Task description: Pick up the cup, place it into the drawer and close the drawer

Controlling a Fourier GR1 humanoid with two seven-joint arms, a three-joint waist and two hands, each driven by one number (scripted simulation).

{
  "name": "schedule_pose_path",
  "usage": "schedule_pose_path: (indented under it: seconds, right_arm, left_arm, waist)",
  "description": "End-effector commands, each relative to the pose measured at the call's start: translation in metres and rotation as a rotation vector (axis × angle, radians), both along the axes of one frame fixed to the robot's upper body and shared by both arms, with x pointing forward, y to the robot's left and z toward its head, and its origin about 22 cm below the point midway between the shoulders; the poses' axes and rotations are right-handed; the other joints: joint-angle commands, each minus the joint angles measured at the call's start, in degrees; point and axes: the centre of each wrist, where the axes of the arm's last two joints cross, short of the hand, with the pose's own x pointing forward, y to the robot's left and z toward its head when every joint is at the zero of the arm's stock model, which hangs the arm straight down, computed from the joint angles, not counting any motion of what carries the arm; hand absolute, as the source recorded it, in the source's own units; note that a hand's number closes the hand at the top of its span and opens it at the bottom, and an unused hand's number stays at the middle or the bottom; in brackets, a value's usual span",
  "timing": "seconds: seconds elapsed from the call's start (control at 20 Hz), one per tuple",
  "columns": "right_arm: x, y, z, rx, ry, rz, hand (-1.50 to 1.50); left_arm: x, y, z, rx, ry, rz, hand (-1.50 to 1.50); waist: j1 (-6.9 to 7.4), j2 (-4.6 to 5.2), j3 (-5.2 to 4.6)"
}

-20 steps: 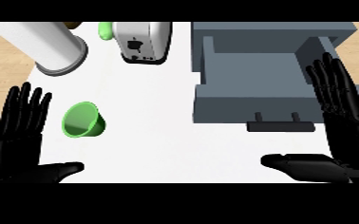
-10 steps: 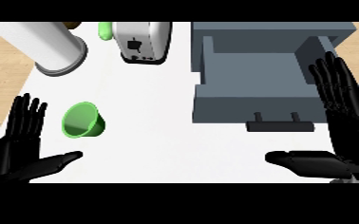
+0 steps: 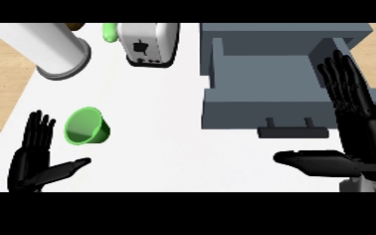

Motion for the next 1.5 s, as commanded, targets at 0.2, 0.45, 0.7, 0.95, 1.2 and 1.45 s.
schedule_pose_path:
  seconds: [0.2, 0.45, 0.7, 0.95, 1.2, 1.45]
  right_arm:
    - [0.009, -0.013, 0.005, 0.005, -0.002, 0.013, -1.5]
    - [-0.007, -0.013, 0.006, -0.005, -0.005, 0.012, -1.5]
    - [0.003, -0.008, 0.007, 0.013, -0.002, 0.028, -1.5]
    - [-0.007, -0.014, 0.005, 0.015, 0.008, 0.027, -1.5]
    - [-0.002, -0.005, 0.004, 0.002, 0.005, 0.023, -1.5]
    - [0.007, -0.003, 0.0, 0.005, -0.009, 0.045, -1.5]
  left_arm:
    - [0.005, 0.01, -0.058, -0.027, 0.004, 0.02, -1.5]
    - [0.009, 0.014, -0.074, -0.036, -0.012, 0.023, -1.5]
    - [0.016, 0.004, -0.083, -0.032, -0.052, 0.044, -1.5]
    - [-0.009, 0.026, -0.089, -0.02, -0.062, 0.023, -1.5]
    - [0.022, 0.023, -0.074, -0.026, -0.076, 0.006, -1.5]
    - [0.024, 0.012, -0.079, -0.038, -0.085, -0.007, -1.5]
  waist:
    - [-0.24, 0.1, -0.02]
    - [-0.49, 0.07, -0.03]
    - [-0.62, 0.19, -0.08]
    - [-0.69, 0.19, -0.09]
    - [-0.92, 0.31, -0.14]
    - [-1.17, 0.53, -0.21]
